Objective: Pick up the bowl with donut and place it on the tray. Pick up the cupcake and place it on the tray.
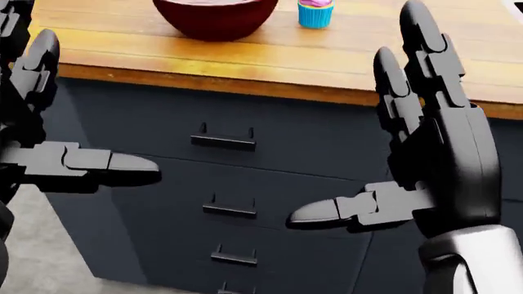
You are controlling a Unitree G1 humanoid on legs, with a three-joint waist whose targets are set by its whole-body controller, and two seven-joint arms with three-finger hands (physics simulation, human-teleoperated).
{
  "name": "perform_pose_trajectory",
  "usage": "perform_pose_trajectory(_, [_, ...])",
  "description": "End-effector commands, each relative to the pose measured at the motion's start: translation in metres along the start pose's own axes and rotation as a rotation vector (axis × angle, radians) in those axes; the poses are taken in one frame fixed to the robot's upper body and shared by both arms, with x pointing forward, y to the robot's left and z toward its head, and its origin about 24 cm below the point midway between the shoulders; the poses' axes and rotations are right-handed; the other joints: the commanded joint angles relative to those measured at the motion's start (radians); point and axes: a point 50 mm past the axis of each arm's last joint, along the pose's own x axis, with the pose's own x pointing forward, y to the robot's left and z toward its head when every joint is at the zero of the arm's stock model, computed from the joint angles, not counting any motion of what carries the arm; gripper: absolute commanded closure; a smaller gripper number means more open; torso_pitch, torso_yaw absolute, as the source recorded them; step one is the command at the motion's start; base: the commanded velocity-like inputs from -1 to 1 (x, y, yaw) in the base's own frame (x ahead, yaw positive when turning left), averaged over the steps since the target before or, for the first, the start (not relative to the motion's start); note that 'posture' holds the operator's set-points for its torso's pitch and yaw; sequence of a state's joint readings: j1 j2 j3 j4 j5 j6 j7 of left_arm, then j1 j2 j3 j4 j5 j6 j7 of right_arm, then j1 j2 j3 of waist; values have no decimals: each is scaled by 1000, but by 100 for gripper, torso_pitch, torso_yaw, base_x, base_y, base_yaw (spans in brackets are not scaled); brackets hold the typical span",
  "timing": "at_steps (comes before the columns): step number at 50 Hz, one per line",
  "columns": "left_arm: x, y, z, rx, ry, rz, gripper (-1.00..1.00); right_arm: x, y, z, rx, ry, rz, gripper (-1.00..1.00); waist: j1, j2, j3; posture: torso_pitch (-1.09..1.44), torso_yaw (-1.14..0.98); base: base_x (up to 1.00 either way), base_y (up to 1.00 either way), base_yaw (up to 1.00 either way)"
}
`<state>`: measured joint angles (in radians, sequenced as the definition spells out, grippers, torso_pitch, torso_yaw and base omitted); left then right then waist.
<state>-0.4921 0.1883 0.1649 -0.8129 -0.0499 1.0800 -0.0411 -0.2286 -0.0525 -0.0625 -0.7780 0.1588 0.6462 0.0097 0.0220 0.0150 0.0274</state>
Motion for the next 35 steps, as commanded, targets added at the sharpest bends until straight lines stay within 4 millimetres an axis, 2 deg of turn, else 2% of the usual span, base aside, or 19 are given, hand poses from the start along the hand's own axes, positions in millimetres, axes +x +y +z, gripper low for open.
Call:
perform_pose_trajectory(1, [0,0,8,4,-44,3,-100,0,2,12,-1,-55,8,-100,-1,-3,-11,0,0,45,0,0])
perform_pose_trajectory(6, [0,1,13,6,-52,3,-100,0,-2,19,6,-73,-5,-100,0,-38,-20,0,0,37,0,0])
perform_pose_trajectory(7, [0,1,14,5,-54,3,-100,0,-3,20,5,-75,-6,-100,-11,-17,-24,0,0,21,0,0])
perform_pose_trajectory(8, [0,1,15,6,-55,4,-100,0,-3,21,5,-76,-7,-100,-11,-42,4,0,0,22,0,0])
perform_pose_trajectory(9, [-1,1,16,7,-56,4,-100,1,-3,21,4,-76,-7,-100,-7,-62,15,0,0,21,0,0])
perform_pose_trajectory(10, [-1,1,16,7,-55,5,-100,0,-4,20,6,-76,-10,-100,-15,-60,-4,0,0,21,0,0])
perform_pose_trajectory(12, [-1,2,14,5,-53,8,-100,-1,-5,19,7,-77,-14,-100,-13,-63,-2,0,0,22,0,0])
perform_pose_trajectory(14, [-2,3,15,6,-55,10,-100,-1,-7,22,8,-81,-21,-100,-16,-55,2,0,0,21,0,0])
perform_pose_trajectory(17, [-1,3,17,5,-58,11,-100,-1,-7,23,9,-85,-25,-100,-20,-25,1,0,0,22,0,0])
perform_pose_trajectory(19, [-1,3,20,4,-63,11,-100,-2,-7,26,9,-89,-25,-100,-19,11,-11,0,0,21,0,0])
perform_pose_trajectory(20, [-2,2,22,5,-65,10,-100,-3,-8,28,9,-91,-27,-100,-14,46,-24,0,0,21,0,0])
perform_pose_trajectory(21, [-2,2,23,6,-67,10,-100,-3,-9,28,9,-94,-28,-100,-18,22,-25,0,0,21,0,0])
perform_pose_trajectory(22, [-2,3,22,5,-68,12,-100,-4,-9,31,8,-98,-30,-100,-11,24,5,0,0,21,0,0])
perform_pose_trajectory(23, [-2,3,22,6,-69,12,-100,-4,-10,31,9,-100,-30,-100,-9,38,6,0,0,22,0,0])
perform_pose_trajectory(26, [-3,4,23,6,-70,13,-100,-4,-9,33,10,-104,-32,-100,-5,31,-9,0,0,21,0,0])
perform_pose_trajectory(30, [-3,4,24,6,-74,14,-100,-5,-9,35,10,-107,-31,-100,-4,3,-2,0,0,21,0,0])
perform_pose_trajectory(32, [-4,5,26,5,-77,16,-100,-5,-10,34,11,-108,-33,-100,-4,-20,-3,0,0,21,0,0])
perform_pose_trajectory(34, [-5,6,28,6,-80,17,-100,-4,-10,37,9,-110,-35,-100,-2,-62,-10,0,0,21,0,0])
perform_pose_trajectory(35, [-5,6,29,7,-82,17,-100,-4,-10,38,9,-112,-35,-100,-4,-98,-23,0,0,21,0,0])
